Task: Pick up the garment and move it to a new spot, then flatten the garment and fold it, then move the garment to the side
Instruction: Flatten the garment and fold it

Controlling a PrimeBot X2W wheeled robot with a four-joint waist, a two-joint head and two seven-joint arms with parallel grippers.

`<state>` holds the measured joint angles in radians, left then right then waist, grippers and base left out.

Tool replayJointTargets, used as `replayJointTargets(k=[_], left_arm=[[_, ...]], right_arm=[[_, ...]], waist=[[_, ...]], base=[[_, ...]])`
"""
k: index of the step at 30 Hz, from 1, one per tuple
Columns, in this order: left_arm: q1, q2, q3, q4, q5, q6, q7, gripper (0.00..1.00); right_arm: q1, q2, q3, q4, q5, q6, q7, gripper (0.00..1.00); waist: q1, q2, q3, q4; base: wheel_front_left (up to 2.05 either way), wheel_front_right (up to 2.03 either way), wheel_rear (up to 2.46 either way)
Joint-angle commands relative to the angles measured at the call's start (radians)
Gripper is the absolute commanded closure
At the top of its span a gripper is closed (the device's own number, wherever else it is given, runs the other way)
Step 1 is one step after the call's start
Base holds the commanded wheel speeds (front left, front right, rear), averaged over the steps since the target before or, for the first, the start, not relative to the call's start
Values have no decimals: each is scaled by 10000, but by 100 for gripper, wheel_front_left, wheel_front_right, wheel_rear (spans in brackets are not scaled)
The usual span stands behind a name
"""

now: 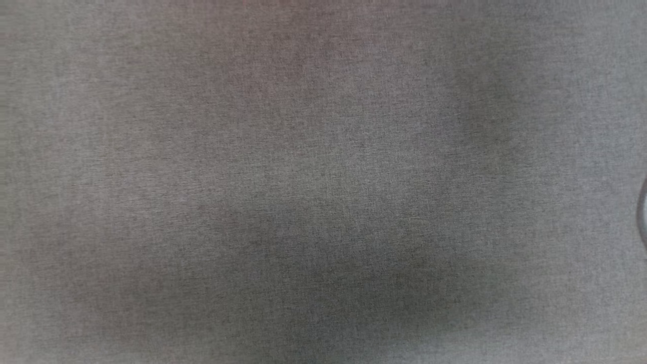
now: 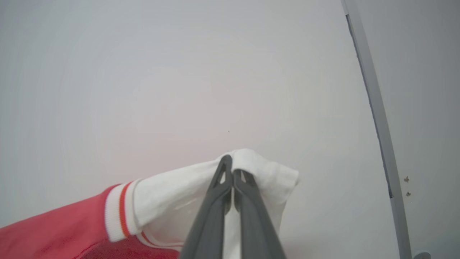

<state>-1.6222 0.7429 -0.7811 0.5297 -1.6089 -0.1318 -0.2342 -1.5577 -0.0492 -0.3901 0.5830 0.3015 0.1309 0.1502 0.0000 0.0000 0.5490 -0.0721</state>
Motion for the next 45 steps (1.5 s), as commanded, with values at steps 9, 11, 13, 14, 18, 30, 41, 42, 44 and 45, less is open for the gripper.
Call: replayJointTargets(k=[9, 11, 13, 14, 18, 30, 41, 42, 44, 45], left_arm=[[1927, 336, 37, -1777, -486, 24, 736, 100], [2370, 430, -26, -2042, -510, 24, 826, 100], [3316, 585, -9, -2675, -722, 24, 925, 100], [3828, 708, -31, -2976, -762, 24, 977, 100], [6053, 1082, -285, -4223, -749, 23, 974, 100], [11432, 2244, -978, -7025, -35, 24, 171, 100], [13819, 3079, -738, -8395, 403, 23, -255, 100], [14011, 3155, -713, -8532, 426, 23, -272, 100], [14365, 3272, -593, -8833, 386, 23, -301, 100], [14538, 3345, -537, -9008, 370, 23, -292, 100]], right_arm=[[701, -53, 178, 1193, -451, -1, -427, 100], [1018, -84, 294, 1111, -362, -1, -369, 100], [1844, -169, 540, 795, -129, -1, -228, 100], [2298, -212, 661, 582, 40, -1, -129, 100], [4649, -523, 1039, -738, 812, -1, 539, 100], [13251, -189, 150, -7066, 2757, -1, 3501, 100], [16721, -19, 98, -9165, 3963, -1, 4254, 100], [16949, -20, 37, -9285, 4074, -1, 4250, 100], [17398, -21, -74, -9506, 4287, -1, 4250, 100], [17610, -21, -126, -9642, 4391, -1, 4261, 100]], waist=[[0, 0, -525, 118], [0, 0, -578, 134], [0, 0, -706, 150], [0, 0, -769, 155], [0, 0, -1144, 211], [0, 0, -1962, 492], [0, 0, -1874, 584], [0, 0, -1867, 602], [0, 0, -1851, 632], [0, 0, -1838, 649]], base=[[0, 0, 0], [0, 0, 0], [0, 0, 0], [0, 0, 0], [0, 0, 0], [0, 0, 0], [0, 0, 0], [0, 0, 0], [0, 0, 0], [0, 0, 0]])
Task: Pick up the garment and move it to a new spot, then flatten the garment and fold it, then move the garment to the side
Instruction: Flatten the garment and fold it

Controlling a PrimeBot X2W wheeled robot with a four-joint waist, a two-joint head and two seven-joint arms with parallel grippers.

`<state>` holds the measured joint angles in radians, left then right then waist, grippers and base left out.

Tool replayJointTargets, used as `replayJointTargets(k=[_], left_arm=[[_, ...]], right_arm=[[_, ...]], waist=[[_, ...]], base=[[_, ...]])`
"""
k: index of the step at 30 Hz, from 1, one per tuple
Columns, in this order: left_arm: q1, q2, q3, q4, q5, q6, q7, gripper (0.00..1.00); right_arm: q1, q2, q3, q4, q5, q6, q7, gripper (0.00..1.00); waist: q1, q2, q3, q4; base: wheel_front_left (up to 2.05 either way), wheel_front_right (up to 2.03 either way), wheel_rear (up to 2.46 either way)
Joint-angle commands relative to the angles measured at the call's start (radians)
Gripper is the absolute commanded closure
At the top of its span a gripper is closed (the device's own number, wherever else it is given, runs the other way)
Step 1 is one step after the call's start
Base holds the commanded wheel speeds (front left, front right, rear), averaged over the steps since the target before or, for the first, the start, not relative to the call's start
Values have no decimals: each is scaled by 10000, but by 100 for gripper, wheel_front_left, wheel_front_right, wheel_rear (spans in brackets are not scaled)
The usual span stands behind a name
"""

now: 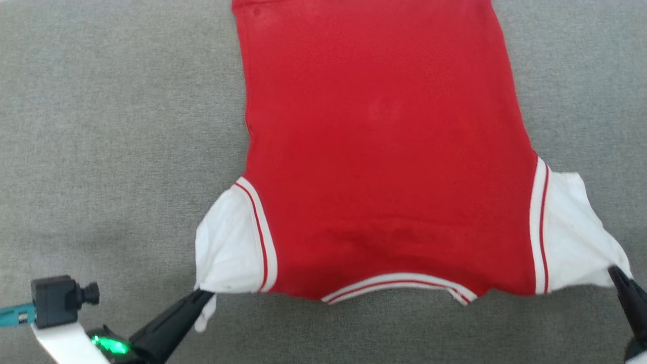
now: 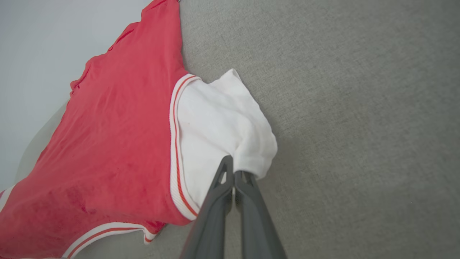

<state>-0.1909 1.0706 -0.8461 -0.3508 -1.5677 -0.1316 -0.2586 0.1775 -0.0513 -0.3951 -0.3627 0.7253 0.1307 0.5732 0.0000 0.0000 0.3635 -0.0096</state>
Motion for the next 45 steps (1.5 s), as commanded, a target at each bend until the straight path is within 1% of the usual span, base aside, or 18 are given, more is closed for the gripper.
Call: replayJointTargets(k=[1, 5, 9, 12, 18, 20, 23, 26, 27, 28, 31, 34, 37, 39, 42, 45], left_arm=[[410, 134, 184, -366, -63, 21, -58, 100], [986, 267, 409, -687, 42, 21, -68, 100], [1121, 67, 523, -573, 142, 21, -72, 100], [911, -325, 376, -415, 62, 21, 83, 100], [371, -1089, 122, 590, -70, 21, 616, 100], [229, -1242, 42, 935, -15, 21, 791, 100], [63, -1505, -94, 1344, 124, 21, 934, 100], [-44, -1634, -143, 1580, 122, 21, 969, 100], [-75, -1680, -160, 1616, 124, 21, 967, 100], [-97, -1711, -169, 1630, 138, 21, 952, 100], [-75, -1702, -195, 1582, 152, 21, 880, 100], [-2, -1632, -218, 1438, 209, 23, 792, 100], [-29, -1526, -211, 1249, 305, 21, 670, 100], [-136, -1484, -222, 1124, 387, 21, 609, 100], [-363, -1471, -255, 967, 547, 21, 564, 100], [-718, -1522, -345, 800, 611, 21, 622, 100]], right_arm=[[463, -1, -152, -286, 283, 1, 30, 100], [1117, 2, -317, -656, 619, 1, -19, 100], [1213, 1, -234, -582, 554, 1, -17, 100], [862, 3, -9, -157, 166, 1, 120, 100], [-24, 2, 677, 1204, -861, 1, 433, 100], [-284, 2, 899, 1668, -1250, 1, 414, 100], [-525, 16, 1170, 2288, -1454, 1, 286, 100], [-690, 41, 1335, 2603, -1647, -1, 102, 100], [-699, 40, 1324, 2668, -1656, -1, 32, 76], [-704, 40, 1255, 2690, -1653, -1, -2, 0], [-690, -67, 841, 2318, -1761, -27, -3, 0], [-852, -338, 176, 1299, -1698, -1, 199, 0], [-1475, -652, -480, 202, -1808, 1, 777, 0], [-2287, -976, -742, -278, -2083, 1, 1234, 0], [-4047, -1387, -452, -252, -2618, 1, 1866, 0], [-5998, -1697, 176, 625, -3161, 1, 2405, 0]], waist=[[0, 0, 31, 42], [0, 0, 87, 111], [0, 0, 111, 117], [0, 0, 120, 120], [0, 0, 119, 105], [0, 0, 129, 117], [0, 0, 147, 136], [0, 0, 167, 133], [0, 0, 168, 126], [0, 0, 163, 119], [0, 0, 150, 97], [0, 0, 192, 81], [0, 0, 320, 92], [0, 0, 452, 126], [0, 0, 749, 240], [0, 0, 1160, 488]], base=[[0, 0, 0], [0, 0, 0], [0, 0, 0], [0, 0, 0], [0, 0, 0], [0, 0, 0], [0, 0, 0], [0, 0, 0], [0, 0, 0], [0, 0, 0], [0, 0, 0], [0, 0, 0], [0, 0, 0], [0, 0, 0], [0, 0, 0], [0, 0, 0]])
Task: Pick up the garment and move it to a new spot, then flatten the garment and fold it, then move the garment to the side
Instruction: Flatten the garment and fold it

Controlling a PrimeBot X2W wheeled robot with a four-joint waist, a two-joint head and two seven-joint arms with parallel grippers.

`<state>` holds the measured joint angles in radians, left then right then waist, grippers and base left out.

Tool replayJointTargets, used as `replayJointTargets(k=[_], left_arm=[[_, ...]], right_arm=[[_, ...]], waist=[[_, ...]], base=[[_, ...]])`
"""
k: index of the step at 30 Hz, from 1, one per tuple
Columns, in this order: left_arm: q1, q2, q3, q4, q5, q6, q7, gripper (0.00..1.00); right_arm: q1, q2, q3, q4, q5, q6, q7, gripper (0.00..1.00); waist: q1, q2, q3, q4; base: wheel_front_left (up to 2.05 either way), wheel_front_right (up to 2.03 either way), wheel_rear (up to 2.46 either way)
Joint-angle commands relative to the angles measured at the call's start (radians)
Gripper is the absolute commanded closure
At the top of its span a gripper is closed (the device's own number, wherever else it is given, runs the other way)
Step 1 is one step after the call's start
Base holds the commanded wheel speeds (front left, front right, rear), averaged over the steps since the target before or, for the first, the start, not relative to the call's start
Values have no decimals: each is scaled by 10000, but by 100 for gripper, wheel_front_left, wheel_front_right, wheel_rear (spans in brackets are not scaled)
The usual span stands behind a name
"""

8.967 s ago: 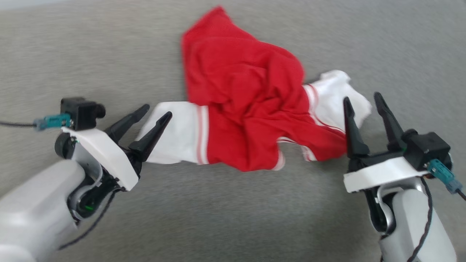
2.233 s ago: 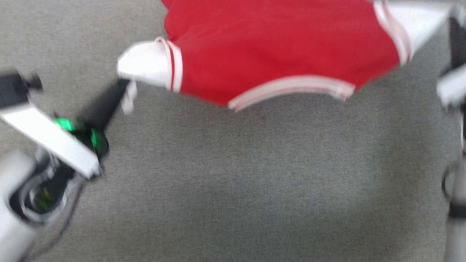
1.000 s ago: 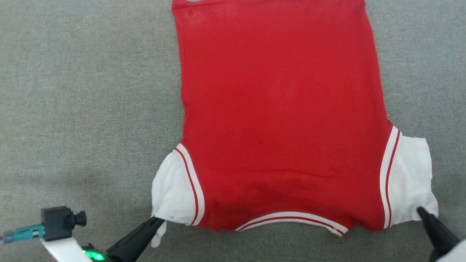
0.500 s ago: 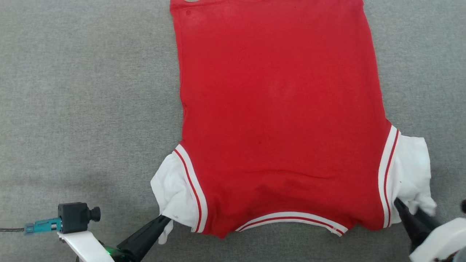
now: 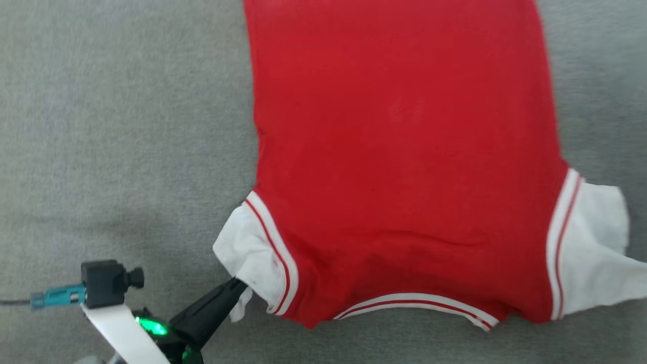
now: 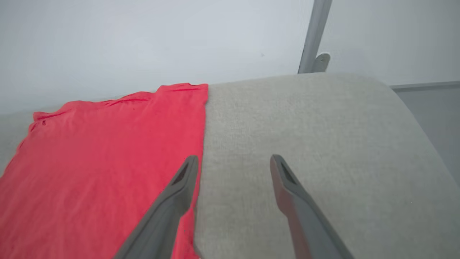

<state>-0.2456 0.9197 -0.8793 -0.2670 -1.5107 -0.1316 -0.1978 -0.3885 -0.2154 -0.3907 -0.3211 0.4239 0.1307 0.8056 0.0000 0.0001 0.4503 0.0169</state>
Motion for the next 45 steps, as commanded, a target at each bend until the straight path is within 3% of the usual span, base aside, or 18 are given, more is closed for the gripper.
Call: replayJointTargets(k=[1, 7, 13, 20, 25, 26, 27, 32, 36, 41, 45], left_arm=[[-333, -45, -57, -106, 82, 21, 56, 100], [-1194, -217, -365, -254, 229, 21, 37, 100], [-1902, -355, -837, -344, 334, 21, -80, 100], [-2549, -490, -1428, -235, 265, 26, -307, 100], [-2928, -565, -1768, -111, 205, 29, -425, 100], [-3013, -573, -1812, -105, 193, 27, -466, 100], [-3124, -551, -1847, -64, 150, 27, -509, 100], [-3111, -451, -1760, 102, 70, 27, -638, 100], [-2729, -425, -1521, 267, -34, 26, -673, 100], [-1947, -501, -703, 489, -189, 23, -679, 100], [-1350, -532, -213, 620, -67, 23, -680, 100]], right_arm=[[-985, -162, 297, 570, -351, 1, 250, 0], [-4505, -698, 1296, 3178, -1751, 1, 1043, 0], [-7089, -821, 1297, 5374, -3175, 1, 2112, 0], [-8337, -820, 1339, 6659, -4204, 1, 3159, 0], [-8275, -683, 1195, 7126, -4480, 1, 3427, 1], [-8262, -660, 1185, 7152, -4498, 1, 3394, 27], [-8325, -592, 1009, 7096, -4441, 1, 3128, 100], [-8243, -630, 997, 6889, -4052, -1, 2524, 100], [-7259, -1105, 1482, 6269, -3156, -1, 2650, 100], [-4873, -1961, 1660, 4435, -1481, -1, 3309, 100], [-2435, -2334, 1145, 2741, 5, -1, 3999, 100]], waist=[[0, -1, 477, 331], [0, -1, 1412, 989], [0, -1, 2216, 1572], [0, -1, 2770, 1932], [0, -1, 2888, 1972], [0, -1, 2895, 1965], [0, -1, 2871, 1910], [0, -1, 2408, 1626], [0, -1, 1682, 1314], [0, -1, 801, 900], [0, -1, 246, 641]], base=[[0, 0, 0], [0, 0, 0], [0, 0, 0], [0, 0, 0], [0, 0, 0], [0, 0, 0], [0, 0, 0], [0, 0, 0], [0, 0, 0], [0, 0, 0], [0, 0, 0]])
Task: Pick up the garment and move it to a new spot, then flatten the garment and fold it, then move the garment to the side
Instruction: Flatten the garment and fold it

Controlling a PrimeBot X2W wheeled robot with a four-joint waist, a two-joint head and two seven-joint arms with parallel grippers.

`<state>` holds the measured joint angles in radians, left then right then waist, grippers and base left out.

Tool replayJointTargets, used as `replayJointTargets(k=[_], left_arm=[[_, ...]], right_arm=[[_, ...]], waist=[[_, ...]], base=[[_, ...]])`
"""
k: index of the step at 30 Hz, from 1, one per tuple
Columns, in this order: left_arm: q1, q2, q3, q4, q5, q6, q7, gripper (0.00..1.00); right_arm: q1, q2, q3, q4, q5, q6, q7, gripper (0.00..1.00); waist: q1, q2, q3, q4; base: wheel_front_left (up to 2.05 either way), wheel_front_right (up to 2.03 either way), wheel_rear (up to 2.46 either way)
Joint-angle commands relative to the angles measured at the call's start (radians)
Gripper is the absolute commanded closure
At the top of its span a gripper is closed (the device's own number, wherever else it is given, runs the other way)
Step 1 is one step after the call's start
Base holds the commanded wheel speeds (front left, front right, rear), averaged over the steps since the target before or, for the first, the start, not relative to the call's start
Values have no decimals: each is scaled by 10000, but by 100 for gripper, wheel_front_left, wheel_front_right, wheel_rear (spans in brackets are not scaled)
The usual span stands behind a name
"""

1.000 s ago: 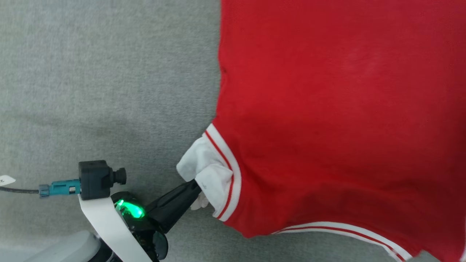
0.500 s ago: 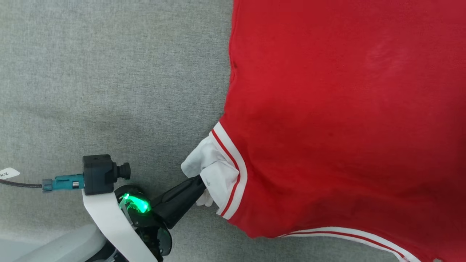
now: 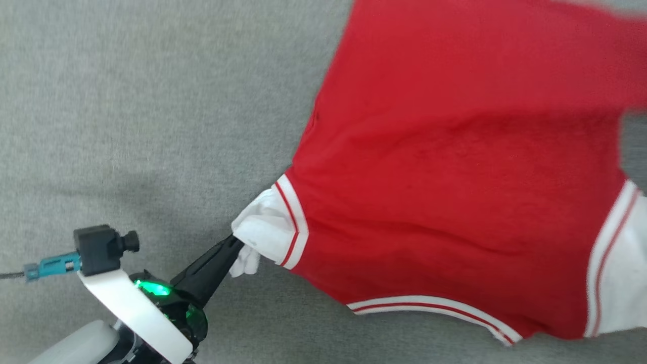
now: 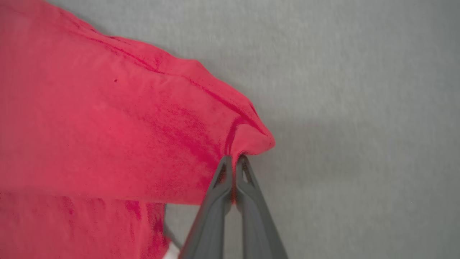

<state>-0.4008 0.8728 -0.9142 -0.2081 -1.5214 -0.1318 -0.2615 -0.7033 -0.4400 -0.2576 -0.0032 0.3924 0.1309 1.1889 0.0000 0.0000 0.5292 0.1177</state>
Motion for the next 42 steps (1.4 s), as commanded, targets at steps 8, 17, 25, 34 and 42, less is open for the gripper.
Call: replayJointTargets(k=[8, 17, 25, 34, 42], left_arm=[[1062, -173, 922, 328, 102, 25, -45, 100], [1612, -240, 1308, 503, 180, 25, -46, 100], [1742, -338, 1225, 488, 273, 25, -47, 100], [1317, -584, 1027, 355, 308, 25, -47, 100], [623, -830, 704, 275, 326, 25, -47, 100]], right_arm=[[5584, 1030, -932, -3430, 1692, -1, 776, 100], [9395, 2289, 257, -4899, 2248, -1, 361, 100], [9265, 1979, 155, -5216, 2506, -1, -705, 0], [6335, 1061, -1405, -5900, 2474, -1, -237, 0], [2199, 1131, 809, -2742, 910, -1, -1377, 0]], waist=[[0, 0, -1165, -743], [0, 0, -1472, -973], [0, 0, -1632, -996], [0, 0, -1330, -536], [0, 0, -525, -3]], base=[[0, 0, 0], [0, 0, 0], [0, 0, 0], [0, 0, 0], [0, 0, 0]])
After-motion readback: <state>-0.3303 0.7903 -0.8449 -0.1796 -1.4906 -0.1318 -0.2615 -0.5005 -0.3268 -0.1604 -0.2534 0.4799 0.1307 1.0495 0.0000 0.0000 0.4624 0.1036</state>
